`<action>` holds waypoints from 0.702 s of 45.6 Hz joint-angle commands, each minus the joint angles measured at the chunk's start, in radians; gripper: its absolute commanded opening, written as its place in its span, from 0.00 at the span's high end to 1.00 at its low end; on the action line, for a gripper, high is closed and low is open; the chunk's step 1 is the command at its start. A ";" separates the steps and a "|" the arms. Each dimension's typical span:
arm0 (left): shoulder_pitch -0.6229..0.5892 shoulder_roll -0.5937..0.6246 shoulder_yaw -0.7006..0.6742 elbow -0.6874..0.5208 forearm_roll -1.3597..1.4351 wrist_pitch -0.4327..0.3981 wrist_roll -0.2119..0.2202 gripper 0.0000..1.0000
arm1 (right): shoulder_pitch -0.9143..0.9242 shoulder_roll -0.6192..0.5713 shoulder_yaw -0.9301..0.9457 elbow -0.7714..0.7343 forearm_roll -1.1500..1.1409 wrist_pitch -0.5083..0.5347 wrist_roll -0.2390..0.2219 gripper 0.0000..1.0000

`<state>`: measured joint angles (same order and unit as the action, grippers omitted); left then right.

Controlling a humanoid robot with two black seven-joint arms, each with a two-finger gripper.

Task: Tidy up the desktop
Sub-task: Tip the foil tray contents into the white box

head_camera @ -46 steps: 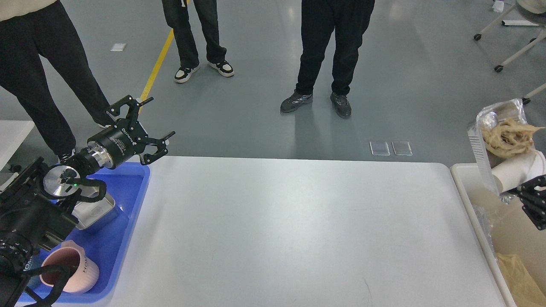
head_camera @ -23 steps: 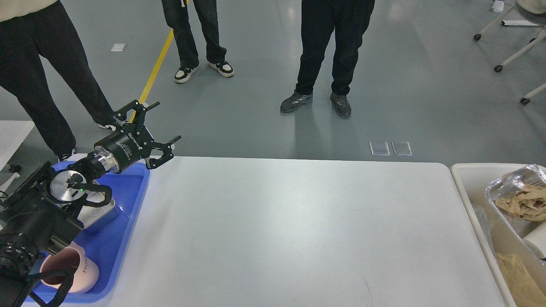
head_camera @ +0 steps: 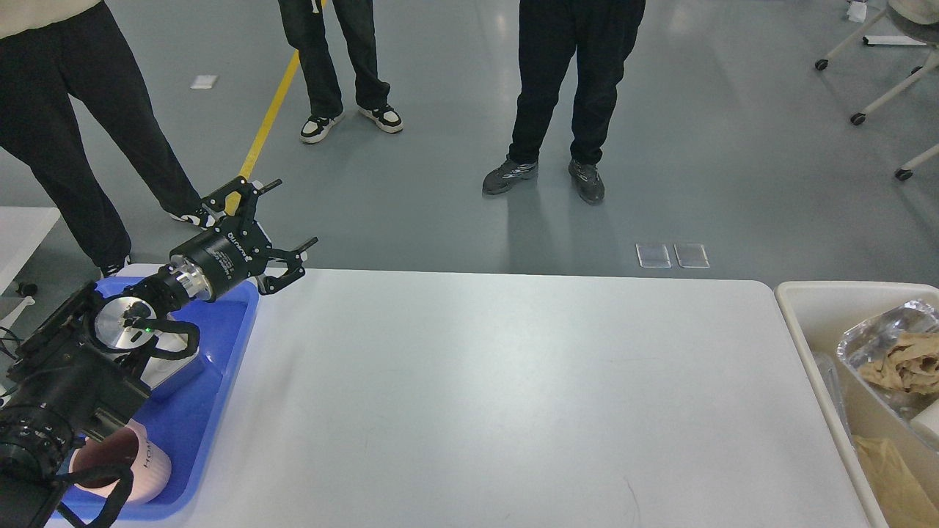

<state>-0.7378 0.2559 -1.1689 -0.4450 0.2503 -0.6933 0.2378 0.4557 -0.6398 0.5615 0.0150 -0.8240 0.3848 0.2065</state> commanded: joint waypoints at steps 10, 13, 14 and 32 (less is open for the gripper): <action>0.000 -0.001 0.000 -0.001 0.001 0.000 -0.002 0.04 | 0.012 0.000 0.023 0.003 0.052 -0.001 0.001 0.00; -0.003 0.002 -0.002 -0.001 0.001 0.001 -0.002 0.04 | 0.043 -0.004 0.052 0.013 0.141 0.009 0.001 0.00; -0.005 0.003 -0.002 -0.001 0.000 0.000 -0.002 0.04 | 0.064 -0.006 0.066 0.014 0.181 0.015 0.001 0.00; -0.011 0.010 -0.011 -0.004 -0.003 -0.043 0.001 0.04 | 0.390 0.192 0.307 0.046 0.683 0.229 0.046 0.00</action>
<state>-0.7448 0.2687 -1.1769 -0.4507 0.2471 -0.7189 0.2382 0.7966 -0.5428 0.7832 0.0551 -0.2000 0.5397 0.2225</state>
